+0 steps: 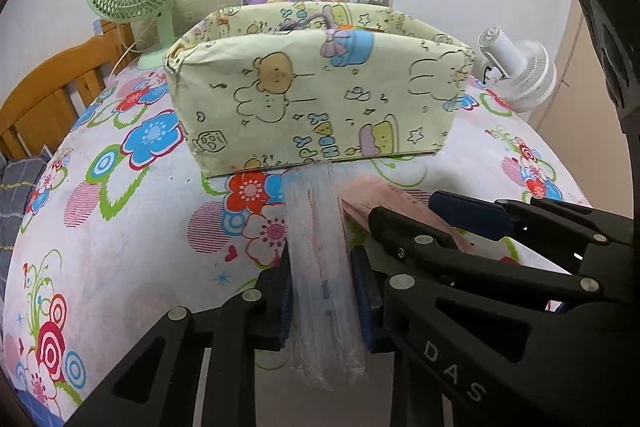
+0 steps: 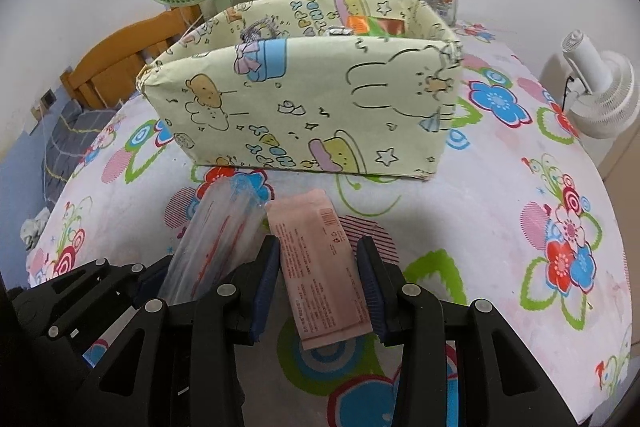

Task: Organize soft objects
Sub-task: 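Grasp the clear straw bag with the left tool while the right tool grasps the pink packet, then carry the straw bag with the left tool while the right tool carries the pink packet into the box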

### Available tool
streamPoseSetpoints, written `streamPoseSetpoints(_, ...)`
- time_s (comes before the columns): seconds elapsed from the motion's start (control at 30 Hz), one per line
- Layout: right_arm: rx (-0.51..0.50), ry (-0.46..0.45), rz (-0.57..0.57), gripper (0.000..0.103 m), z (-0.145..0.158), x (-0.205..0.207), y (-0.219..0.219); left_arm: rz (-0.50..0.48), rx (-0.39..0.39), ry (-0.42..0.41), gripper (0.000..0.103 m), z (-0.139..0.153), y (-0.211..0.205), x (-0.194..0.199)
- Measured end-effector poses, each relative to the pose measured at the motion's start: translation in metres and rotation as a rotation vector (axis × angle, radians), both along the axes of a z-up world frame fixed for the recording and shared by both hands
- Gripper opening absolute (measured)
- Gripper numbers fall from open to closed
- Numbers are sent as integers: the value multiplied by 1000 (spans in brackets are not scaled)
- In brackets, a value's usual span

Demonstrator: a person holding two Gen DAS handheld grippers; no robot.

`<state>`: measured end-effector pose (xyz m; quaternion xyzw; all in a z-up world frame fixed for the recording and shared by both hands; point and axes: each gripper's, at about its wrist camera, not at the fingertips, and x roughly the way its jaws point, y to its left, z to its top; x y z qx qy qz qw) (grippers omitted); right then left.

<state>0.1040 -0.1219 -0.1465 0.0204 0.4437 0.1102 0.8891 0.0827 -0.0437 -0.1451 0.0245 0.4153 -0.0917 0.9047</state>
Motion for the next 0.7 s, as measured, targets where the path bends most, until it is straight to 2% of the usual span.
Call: streamPoseSetpoints(0.7, -29, -114, -82, 43, 40, -26, -20, 2, 6, -83, 25, 35, -17, -18)
